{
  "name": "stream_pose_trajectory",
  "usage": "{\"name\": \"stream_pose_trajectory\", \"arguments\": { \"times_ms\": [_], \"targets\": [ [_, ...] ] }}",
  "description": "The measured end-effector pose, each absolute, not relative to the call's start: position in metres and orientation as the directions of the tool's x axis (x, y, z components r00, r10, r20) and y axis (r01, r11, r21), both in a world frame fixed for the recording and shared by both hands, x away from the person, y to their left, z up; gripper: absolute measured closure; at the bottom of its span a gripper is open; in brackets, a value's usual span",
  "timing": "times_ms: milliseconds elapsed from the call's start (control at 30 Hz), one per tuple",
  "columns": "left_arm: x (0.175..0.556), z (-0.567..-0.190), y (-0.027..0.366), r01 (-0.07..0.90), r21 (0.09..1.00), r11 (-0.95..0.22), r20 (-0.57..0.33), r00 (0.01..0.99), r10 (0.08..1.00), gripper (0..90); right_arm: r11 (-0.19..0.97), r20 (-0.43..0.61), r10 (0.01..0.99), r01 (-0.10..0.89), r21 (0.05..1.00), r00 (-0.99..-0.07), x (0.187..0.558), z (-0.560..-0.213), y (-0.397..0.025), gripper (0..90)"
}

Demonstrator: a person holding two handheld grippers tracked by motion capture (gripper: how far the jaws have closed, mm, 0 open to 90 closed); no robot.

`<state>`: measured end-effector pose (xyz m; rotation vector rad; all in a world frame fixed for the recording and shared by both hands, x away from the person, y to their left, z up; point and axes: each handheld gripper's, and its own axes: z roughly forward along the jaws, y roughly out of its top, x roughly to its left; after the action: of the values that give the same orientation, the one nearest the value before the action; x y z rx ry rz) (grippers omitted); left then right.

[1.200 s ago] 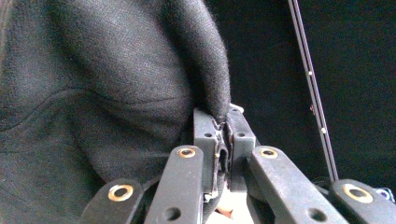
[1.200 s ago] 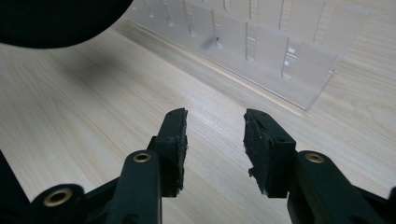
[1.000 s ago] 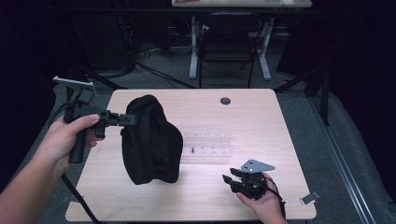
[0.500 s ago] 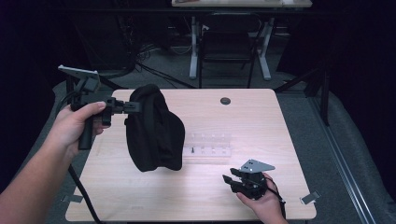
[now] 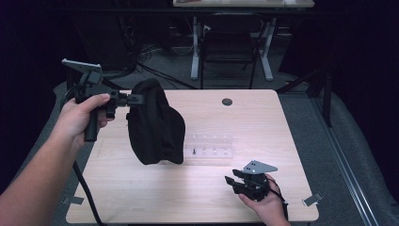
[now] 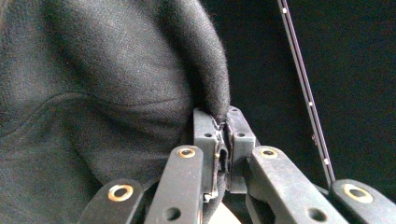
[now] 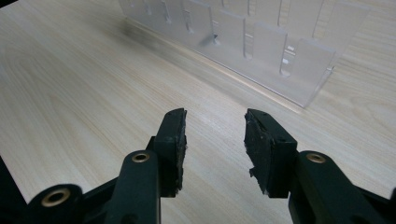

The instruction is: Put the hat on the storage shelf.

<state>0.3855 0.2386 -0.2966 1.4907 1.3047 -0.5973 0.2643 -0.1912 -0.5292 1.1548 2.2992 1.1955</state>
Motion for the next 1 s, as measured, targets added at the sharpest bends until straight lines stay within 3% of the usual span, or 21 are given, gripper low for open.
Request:
{"name": "stream_pose_trajectory", "arguments": {
  "times_ms": [1000],
  "targets": [
    [0.419, -0.308, 0.205, 0.927, 0.36, 0.099, -0.843, 0.278, 0.461, 85.9, 0.308, 0.102, 0.777, 0.516, 0.799, -0.621, 0.265, -0.529, -0.196, 58.1]
  ]
}}
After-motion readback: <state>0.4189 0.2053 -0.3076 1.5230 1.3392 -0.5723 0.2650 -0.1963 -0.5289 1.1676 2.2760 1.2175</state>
